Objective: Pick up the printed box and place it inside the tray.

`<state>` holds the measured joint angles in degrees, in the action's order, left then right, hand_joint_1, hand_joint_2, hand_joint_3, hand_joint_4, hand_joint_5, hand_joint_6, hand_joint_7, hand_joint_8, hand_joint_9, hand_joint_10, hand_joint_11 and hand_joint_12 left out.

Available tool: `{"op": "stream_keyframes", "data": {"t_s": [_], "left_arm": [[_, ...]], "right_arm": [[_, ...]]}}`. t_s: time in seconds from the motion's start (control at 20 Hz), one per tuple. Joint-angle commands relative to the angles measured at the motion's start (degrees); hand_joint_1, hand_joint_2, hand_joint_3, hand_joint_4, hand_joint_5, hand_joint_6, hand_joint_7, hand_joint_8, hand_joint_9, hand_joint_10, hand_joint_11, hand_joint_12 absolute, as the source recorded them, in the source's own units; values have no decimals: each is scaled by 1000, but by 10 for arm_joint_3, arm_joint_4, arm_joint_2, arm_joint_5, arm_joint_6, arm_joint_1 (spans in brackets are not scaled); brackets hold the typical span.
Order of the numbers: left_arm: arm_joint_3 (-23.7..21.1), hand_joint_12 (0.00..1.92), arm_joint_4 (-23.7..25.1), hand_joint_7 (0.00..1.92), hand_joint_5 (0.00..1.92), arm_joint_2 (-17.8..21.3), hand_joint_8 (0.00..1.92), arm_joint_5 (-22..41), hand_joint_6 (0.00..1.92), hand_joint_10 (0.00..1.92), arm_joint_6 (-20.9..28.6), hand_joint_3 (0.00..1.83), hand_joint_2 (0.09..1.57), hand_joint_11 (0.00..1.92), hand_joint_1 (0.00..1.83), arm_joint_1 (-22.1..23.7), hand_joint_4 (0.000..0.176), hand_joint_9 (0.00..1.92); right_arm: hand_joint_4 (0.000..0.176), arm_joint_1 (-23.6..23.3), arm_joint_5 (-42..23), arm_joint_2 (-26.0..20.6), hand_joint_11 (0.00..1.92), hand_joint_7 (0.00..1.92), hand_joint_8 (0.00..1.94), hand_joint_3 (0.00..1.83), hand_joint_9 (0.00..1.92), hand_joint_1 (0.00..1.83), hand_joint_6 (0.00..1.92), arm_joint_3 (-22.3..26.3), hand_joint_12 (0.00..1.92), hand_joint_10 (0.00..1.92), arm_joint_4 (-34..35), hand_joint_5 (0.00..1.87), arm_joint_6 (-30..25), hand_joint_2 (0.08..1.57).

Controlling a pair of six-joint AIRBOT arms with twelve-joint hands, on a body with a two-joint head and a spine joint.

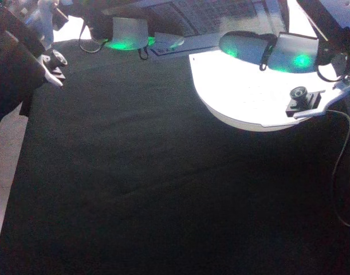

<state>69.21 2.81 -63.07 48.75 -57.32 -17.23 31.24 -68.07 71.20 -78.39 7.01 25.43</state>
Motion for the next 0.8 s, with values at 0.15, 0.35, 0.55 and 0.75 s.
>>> {"op": "stream_keyframes", "data": {"t_s": [0.15,0.35,0.55,0.75], "left_arm": [[2,742,-13,1203,951,2,629,74,754,535,6,0,1031,1303,1388,1,0,1394],[3,596,-16,823,584,3,408,80,535,223,14,0,1126,904,1123,-5,0,984],[13,669,-16,150,94,5,0,83,1,3,39,0,1124,2,190,-13,115,123],[11,4,-28,103,146,22,19,102,10,8,51,0,1051,0,150,-32,162,22]], "right_arm": [[0,-13,-71,-1,1099,1206,927,0,1230,1168,876,-1,1661,1271,-1,1049,-6,1080],[0,-13,-76,-1,1070,1230,762,0,1219,1173,789,-1,1534,1139,-1,1106,-6,1055],[0,-15,-76,-5,1131,1260,725,1,1278,1172,817,-8,1597,1181,-2,1086,-6,1063],[0,-19,-75,-23,1079,1311,696,0,1277,1178,777,-19,1591,1165,-2,1109,-6,1054]]}}
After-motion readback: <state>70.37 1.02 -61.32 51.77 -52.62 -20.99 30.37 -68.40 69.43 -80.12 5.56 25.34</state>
